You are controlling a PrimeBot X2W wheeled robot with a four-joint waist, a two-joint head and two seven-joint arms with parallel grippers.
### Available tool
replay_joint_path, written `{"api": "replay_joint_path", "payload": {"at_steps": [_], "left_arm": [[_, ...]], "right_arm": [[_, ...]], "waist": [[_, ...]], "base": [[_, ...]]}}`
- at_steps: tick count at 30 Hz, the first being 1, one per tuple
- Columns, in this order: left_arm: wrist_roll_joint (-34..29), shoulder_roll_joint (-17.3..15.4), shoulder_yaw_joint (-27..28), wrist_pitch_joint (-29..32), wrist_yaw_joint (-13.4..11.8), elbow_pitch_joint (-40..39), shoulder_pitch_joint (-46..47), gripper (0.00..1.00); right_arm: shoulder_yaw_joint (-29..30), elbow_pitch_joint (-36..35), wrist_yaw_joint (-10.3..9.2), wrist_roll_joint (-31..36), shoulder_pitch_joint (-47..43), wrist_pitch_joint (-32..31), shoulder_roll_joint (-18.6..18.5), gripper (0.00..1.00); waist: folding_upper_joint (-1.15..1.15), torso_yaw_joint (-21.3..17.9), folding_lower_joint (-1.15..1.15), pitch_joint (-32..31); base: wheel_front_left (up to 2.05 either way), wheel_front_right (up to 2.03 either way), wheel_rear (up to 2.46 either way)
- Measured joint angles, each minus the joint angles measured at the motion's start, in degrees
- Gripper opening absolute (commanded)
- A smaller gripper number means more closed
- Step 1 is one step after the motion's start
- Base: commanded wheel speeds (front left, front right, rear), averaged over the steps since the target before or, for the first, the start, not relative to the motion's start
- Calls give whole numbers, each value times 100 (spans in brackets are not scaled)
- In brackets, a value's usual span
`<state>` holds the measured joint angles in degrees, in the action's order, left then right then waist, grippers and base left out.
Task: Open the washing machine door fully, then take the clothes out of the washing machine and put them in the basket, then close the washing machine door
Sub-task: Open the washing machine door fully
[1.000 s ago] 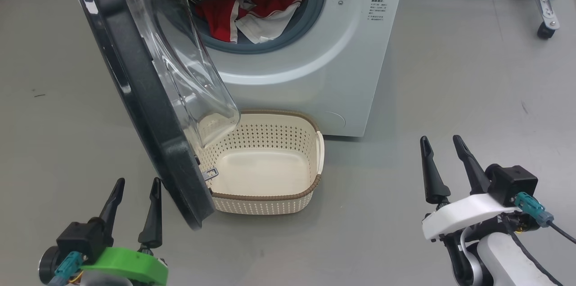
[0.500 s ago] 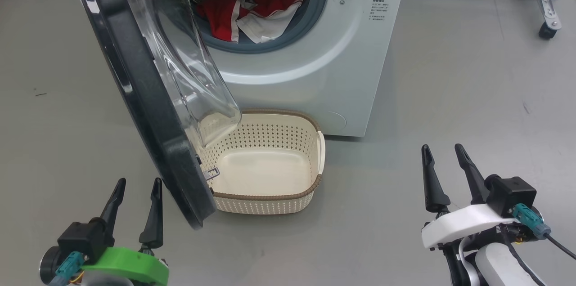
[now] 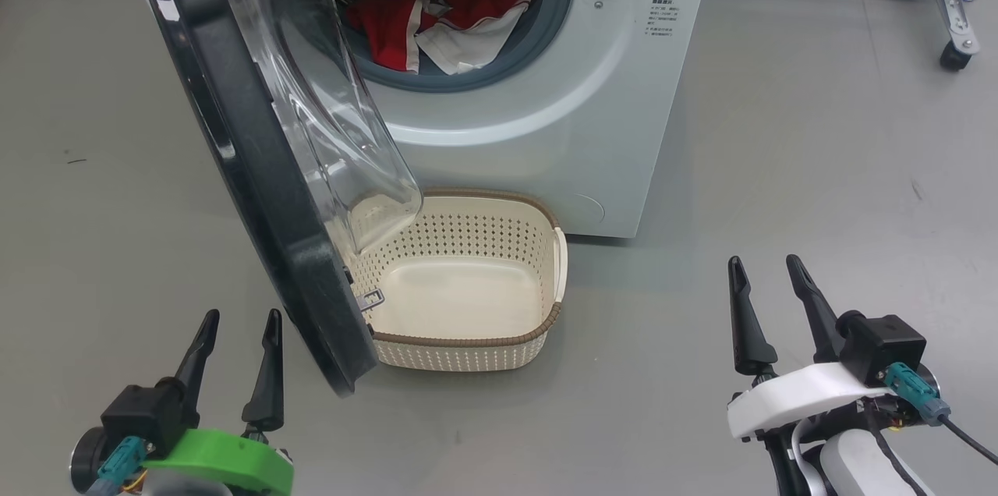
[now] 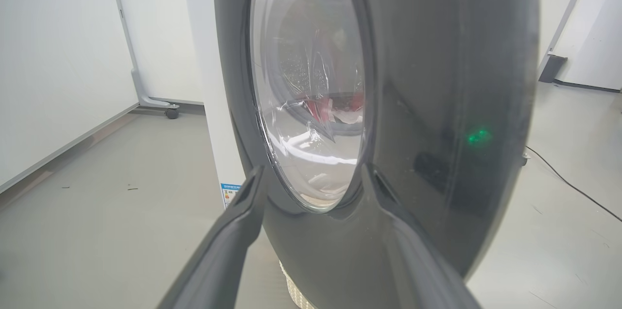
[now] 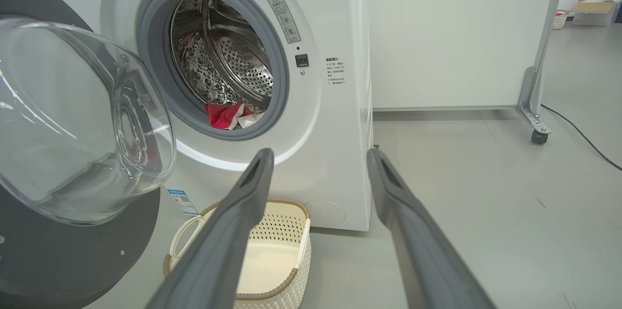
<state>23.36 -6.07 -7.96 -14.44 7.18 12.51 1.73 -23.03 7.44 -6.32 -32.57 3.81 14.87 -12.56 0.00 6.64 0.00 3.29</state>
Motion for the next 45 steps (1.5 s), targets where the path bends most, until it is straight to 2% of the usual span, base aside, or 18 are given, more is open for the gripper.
{"api": "replay_joint_path", "payload": {"at_steps": [32,34,45], "left_arm": [[1,14,-34,0,0,33,0,100],[36,26,-35,0,0,66,-1,1],[31,15,-85,0,0,53,0,0]], "right_arm": [[282,67,332,344,-201,0,222,100],[299,76,338,345,-203,0,240,100],[397,129,391,421,-205,0,338,100]], "waist": [[0,42,0,-32],[0,43,0,-34],[0,46,0,-13]], "base": [[0,0,0],[0,0,0],[0,0,0]]}}
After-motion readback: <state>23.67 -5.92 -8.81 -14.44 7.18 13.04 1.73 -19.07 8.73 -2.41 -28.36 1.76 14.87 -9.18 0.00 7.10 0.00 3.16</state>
